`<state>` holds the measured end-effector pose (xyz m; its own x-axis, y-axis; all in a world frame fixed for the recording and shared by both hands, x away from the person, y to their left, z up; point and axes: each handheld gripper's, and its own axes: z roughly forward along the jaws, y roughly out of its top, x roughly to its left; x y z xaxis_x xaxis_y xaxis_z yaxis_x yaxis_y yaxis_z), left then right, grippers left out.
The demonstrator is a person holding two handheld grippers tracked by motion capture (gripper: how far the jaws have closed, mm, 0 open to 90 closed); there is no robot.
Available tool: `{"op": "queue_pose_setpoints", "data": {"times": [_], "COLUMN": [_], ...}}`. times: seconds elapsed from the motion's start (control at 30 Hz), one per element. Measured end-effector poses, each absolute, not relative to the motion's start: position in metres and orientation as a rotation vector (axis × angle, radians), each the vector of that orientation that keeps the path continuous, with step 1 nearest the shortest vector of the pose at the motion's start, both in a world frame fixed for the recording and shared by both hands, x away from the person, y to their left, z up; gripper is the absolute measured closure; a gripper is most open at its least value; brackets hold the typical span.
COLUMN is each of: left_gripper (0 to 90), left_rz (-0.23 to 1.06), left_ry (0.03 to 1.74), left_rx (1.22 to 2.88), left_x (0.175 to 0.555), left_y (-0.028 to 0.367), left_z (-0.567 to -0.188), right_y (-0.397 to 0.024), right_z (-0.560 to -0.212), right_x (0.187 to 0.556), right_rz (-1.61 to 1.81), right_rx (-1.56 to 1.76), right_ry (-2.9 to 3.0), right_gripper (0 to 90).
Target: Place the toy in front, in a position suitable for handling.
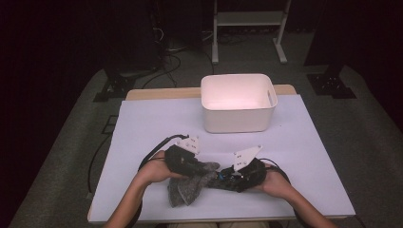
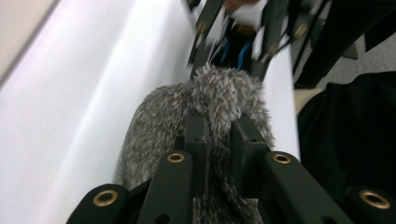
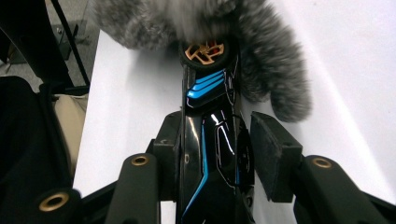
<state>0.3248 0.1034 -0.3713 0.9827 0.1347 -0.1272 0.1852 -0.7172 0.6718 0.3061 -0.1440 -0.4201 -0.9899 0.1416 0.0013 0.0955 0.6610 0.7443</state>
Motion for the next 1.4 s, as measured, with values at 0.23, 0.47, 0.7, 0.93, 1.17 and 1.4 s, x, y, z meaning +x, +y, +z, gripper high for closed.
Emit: {"op": "queue_pose_setpoints", "data": {"times": [0.23,0.47,0.7,0.93,1.17,1.4], "left_gripper": [78.6,78.6,78.2,78.9,79.5,79.6], "left_rz": [-0.115,-0.154,-0.164,-0.213,-0.132,-0.044], "left_ry": [0.237,0.254,0.283,0.309,0.319,0.258], "left_rx": [2.435,2.385,2.379,2.31,2.259,2.309], "left_x": [0.323,0.323,0.321,0.322,0.325,0.325], "left_y": [0.105,0.107,0.114,0.119,0.136,0.127], "left_z": [-0.399,-0.406,-0.415,-0.418,-0.379,-0.331], "right_y": [-0.144,-0.132,-0.109,-0.108,-0.109,-0.108], "right_z": [-0.424,-0.418,-0.419,-0.417,-0.411,-0.396], "right_x": [0.302,0.305,0.306,0.306,0.315,0.321], "right_rz": [1.12,0.993,0.803,0.789,1.073,1.309], "right_rx": [0.174,0.185,0.132,0.109,0.164,0.198], "right_ry": [2.862,2.931,2.98,2.986,2.923,2.802], "right_gripper": [55.4,53.3,54.3,56.3,56.4,56.1]}}
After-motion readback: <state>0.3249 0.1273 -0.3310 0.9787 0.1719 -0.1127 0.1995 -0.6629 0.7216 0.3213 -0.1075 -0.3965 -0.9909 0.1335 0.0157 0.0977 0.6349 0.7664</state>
